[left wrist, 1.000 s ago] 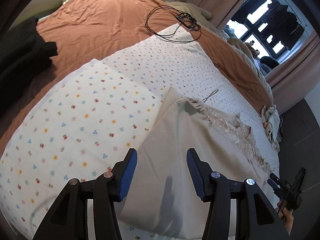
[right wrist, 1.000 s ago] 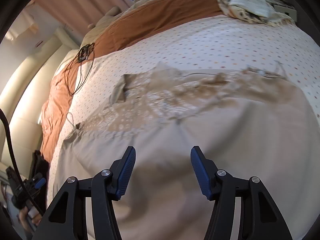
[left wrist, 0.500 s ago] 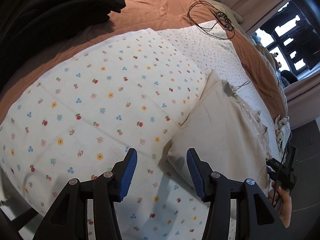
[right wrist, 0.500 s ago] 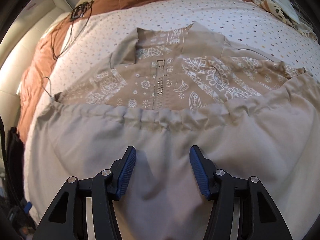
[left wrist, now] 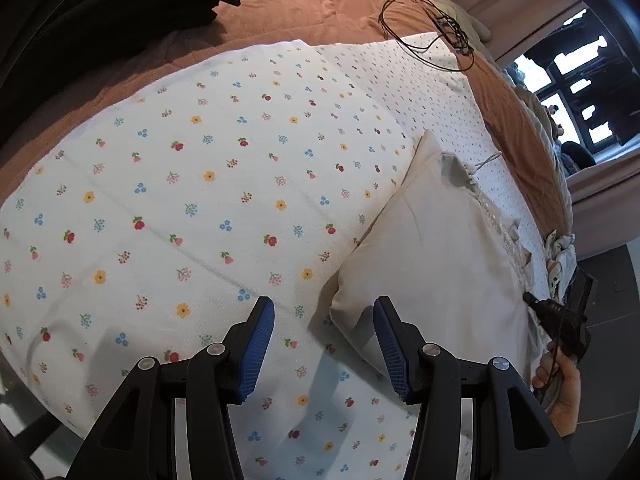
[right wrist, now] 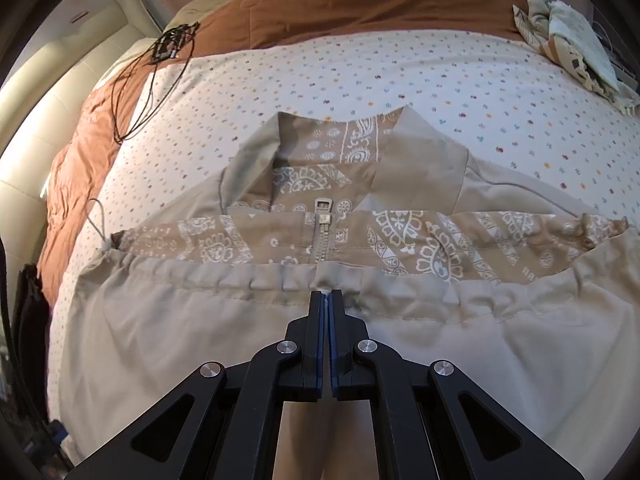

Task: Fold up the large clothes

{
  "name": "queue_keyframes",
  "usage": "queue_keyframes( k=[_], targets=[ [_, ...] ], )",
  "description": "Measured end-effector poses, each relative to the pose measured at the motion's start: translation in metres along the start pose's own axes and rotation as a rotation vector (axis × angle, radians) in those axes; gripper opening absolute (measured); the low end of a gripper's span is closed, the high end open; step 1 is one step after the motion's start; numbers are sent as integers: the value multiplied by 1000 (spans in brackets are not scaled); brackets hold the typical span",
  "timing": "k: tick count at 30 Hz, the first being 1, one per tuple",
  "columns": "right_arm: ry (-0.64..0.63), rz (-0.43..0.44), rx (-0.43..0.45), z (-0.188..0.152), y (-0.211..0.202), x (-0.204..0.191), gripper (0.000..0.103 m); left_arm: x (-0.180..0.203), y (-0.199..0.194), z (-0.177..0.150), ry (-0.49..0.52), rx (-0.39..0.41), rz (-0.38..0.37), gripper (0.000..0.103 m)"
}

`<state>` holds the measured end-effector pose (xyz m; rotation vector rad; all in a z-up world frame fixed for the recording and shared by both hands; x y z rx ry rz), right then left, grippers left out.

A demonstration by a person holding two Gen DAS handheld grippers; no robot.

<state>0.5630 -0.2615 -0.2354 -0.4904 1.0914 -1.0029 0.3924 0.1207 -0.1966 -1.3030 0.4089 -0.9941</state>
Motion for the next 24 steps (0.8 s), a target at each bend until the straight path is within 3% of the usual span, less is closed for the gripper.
queue_keyframes(
  k=[4, 15, 18, 20, 21, 22, 24],
  targets=[
    [20, -3, -23, -4, 23, 10, 3, 1, 7, -7, -35, -51, -35, 53],
    [59, 16, 9, -4, 17, 16, 1, 26, 32, -6, -118, -148, -203, 53],
    [74, 38, 6, -3, 4, 14, 8, 32, 38, -1, -138, -147, -222, 53],
    [84, 66, 24, -6, -11, 10, 20, 34, 41, 2, -149, -147, -256, 53],
    [89, 80, 38, -9, -20, 9, 36, 34, 40, 3, -153, -146, -270, 53],
    [92, 87, 54, -12, -29, 8, 44, 35, 41, 4, -158, -144, -284, 53],
    [85, 88, 70, -18, -45, 4, 45, 35, 40, 5, -172, -139, -305, 53]
  ],
)
Point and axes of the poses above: each gripper's, at about its wrist camera, not at the fingertips, and y roughly the way its jaws point, x to its right, z to its top, the point moved 5 cm from there along y, roughly the way its jaws point, and after that the axes turned 14 degrees about z, right-handed, at the moved point
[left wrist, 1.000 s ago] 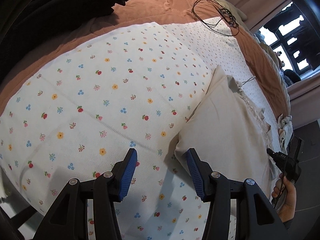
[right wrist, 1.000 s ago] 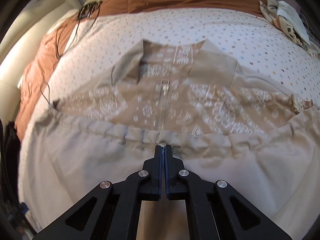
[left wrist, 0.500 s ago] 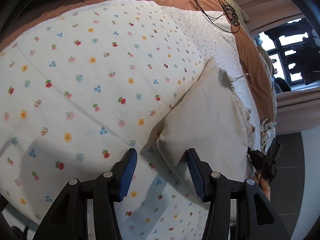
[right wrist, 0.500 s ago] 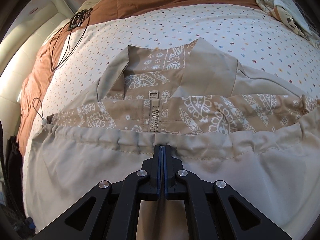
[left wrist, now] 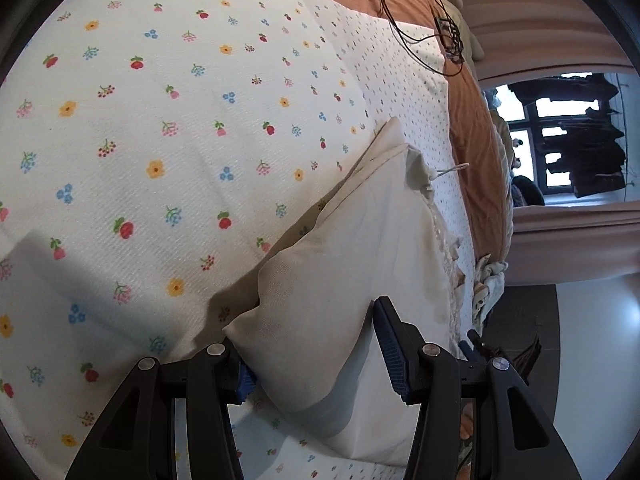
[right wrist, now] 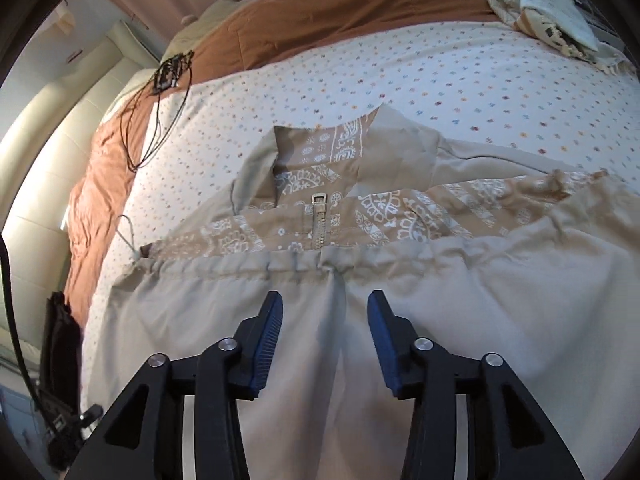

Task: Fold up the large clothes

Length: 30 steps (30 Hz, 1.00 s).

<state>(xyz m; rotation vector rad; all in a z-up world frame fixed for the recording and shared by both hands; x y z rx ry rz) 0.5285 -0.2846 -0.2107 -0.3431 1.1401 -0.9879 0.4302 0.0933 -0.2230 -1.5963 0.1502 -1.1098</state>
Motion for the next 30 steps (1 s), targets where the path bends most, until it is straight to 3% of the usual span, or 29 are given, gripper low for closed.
queue_keyframes(
  k=[4, 6, 8, 11, 14, 23, 30],
  targets=[
    [16, 36, 41, -18, -28, -6, 45, 7, 6, -1, 23, 0, 4, 51],
    [28, 65, 32, -35, -33, -10, 45, 9, 9, -2, 36, 8, 32, 34],
    [40, 137, 13, -51, -37, -18, 45, 11, 9, -2, 25, 10, 27, 26],
    [29, 168, 4, -78, -45, -27, 45, 21, -1, -3, 33, 21, 5, 21],
    [47, 213, 4, -102, -51, -30, 45, 36, -16, -2, 46, 34, -40, 18],
    [38, 216, 41, -155, -80, -36, 43, 91, -47, -10, 115, 58, -122, 16],
    [31, 200, -9, -195, -79, -42, 43, 133, -67, -16, 152, 56, -189, 15]
  ],
)
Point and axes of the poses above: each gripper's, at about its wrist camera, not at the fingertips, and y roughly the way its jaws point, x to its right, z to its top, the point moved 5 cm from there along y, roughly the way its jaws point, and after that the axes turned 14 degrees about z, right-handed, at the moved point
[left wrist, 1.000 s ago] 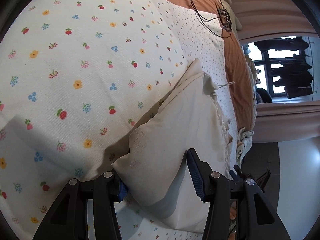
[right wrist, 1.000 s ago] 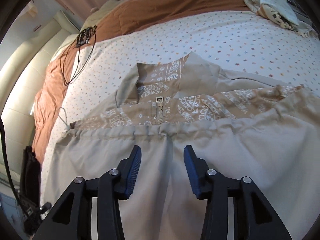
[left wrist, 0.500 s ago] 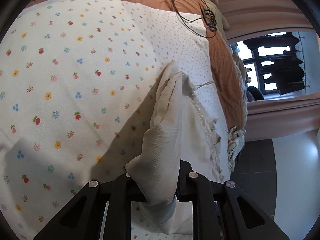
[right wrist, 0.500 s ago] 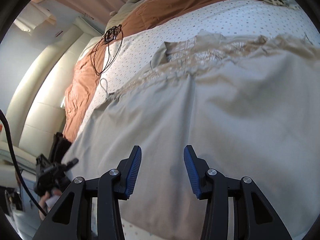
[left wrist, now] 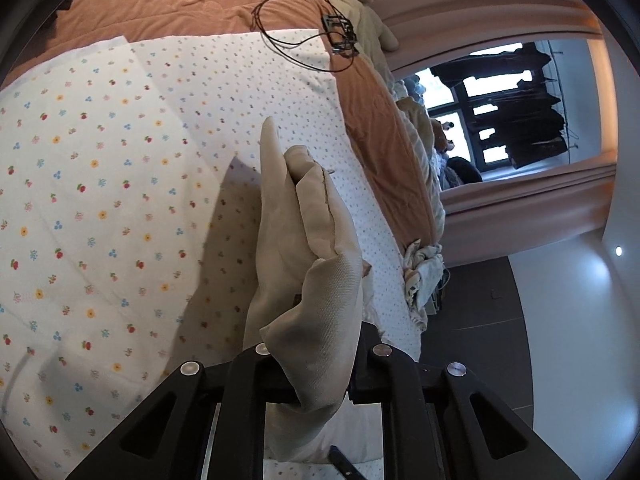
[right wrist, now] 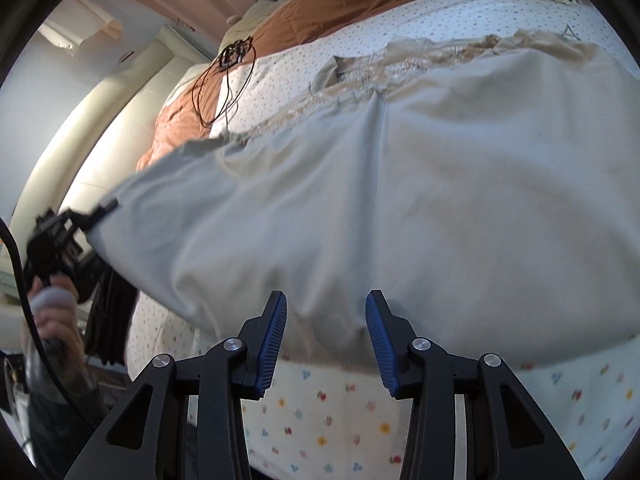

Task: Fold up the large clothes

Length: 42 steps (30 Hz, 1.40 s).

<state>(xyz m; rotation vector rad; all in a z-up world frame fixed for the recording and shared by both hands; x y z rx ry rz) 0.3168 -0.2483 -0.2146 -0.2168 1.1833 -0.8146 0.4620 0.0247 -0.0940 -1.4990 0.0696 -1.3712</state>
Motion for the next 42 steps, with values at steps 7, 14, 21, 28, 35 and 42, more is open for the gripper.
queue_keyframes(
  k=[7, 14, 21, 28, 35, 42],
  targets=[
    [53, -22, -36, -14, 22, 22, 43, 62, -5, -11, 49, -29, -93, 14],
    [116, 38, -1, -6, 21, 36, 34, 130, 1, -34, 138, -71, -165, 14],
    [167, 139, 58, 0, -18, 37, 34, 186, 16, -58, 179, -107, -241, 14],
    [188, 149, 227, 9, -114, 54, 34, 235, 52, -94, 231, -167, -246, 14],
    [255, 67, 375, 3, -203, 108, 34, 273, 107, -143, 273, -260, -221, 14],
    [384, -3, 443, -22, -249, 166, 34, 297, 163, -200, 317, -366, -170, 14]
  ],
)
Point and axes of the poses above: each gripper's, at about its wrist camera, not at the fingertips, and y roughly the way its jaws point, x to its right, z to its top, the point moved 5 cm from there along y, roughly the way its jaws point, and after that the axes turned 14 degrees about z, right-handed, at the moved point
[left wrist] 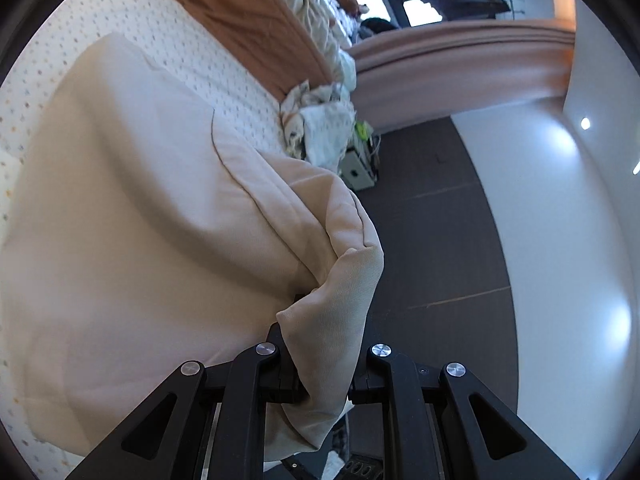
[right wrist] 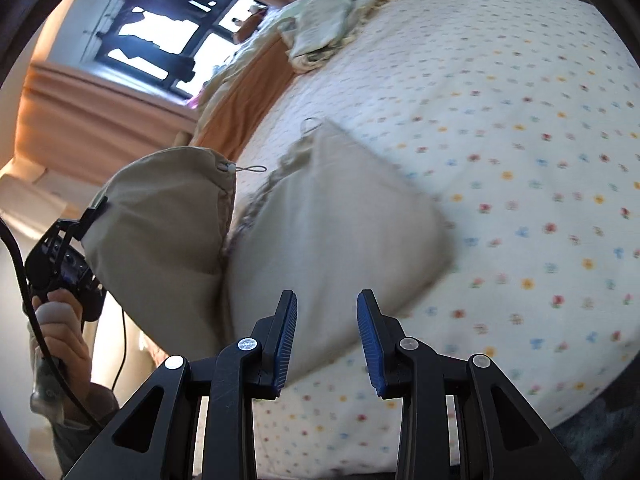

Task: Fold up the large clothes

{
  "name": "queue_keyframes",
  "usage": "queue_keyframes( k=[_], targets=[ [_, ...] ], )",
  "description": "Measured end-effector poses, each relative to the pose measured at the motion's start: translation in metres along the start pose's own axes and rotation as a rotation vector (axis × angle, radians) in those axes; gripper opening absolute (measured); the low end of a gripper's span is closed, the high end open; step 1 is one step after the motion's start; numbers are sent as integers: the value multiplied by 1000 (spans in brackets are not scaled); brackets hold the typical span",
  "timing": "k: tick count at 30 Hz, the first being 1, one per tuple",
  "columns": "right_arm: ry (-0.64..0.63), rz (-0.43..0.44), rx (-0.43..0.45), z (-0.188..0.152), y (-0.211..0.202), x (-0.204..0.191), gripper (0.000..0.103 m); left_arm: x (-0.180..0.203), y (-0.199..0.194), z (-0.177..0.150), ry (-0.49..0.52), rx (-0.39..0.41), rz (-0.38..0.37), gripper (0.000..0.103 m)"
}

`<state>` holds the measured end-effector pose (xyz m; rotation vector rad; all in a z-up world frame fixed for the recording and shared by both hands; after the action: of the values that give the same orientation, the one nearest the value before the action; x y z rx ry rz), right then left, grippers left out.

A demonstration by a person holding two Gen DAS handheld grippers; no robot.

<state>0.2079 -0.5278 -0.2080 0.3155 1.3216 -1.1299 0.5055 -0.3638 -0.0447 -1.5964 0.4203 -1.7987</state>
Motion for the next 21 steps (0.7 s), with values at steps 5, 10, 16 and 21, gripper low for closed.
queue_keyframes(
  k=[5, 10, 16, 21],
  targets=[
    [54, -25, 27, 6, -23, 28, 34, 15, 48, -33, 54, -89, 38, 14],
    [77, -45, 48, 8, -43, 44, 34, 23, 85, -72, 131, -183, 57, 14],
    [75, -69, 32, 9, -37, 52, 34, 18, 113, -104, 210, -330, 134, 57],
    [59, -50, 8, 11, -25, 48, 35, 1, 84, -101, 233, -276, 122, 63]
  ],
)
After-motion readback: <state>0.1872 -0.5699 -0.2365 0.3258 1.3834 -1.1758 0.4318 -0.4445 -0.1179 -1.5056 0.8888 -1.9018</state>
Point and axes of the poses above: each gripper's, at about its wrist camera, not at the fingertips, and y roughly the way its jaws point, x to its right, z to its top, the point moved 5 cm from there along y, roughly the way its jaws point, and after that the axes turned 14 degrees about z, right-handed, at the moved point
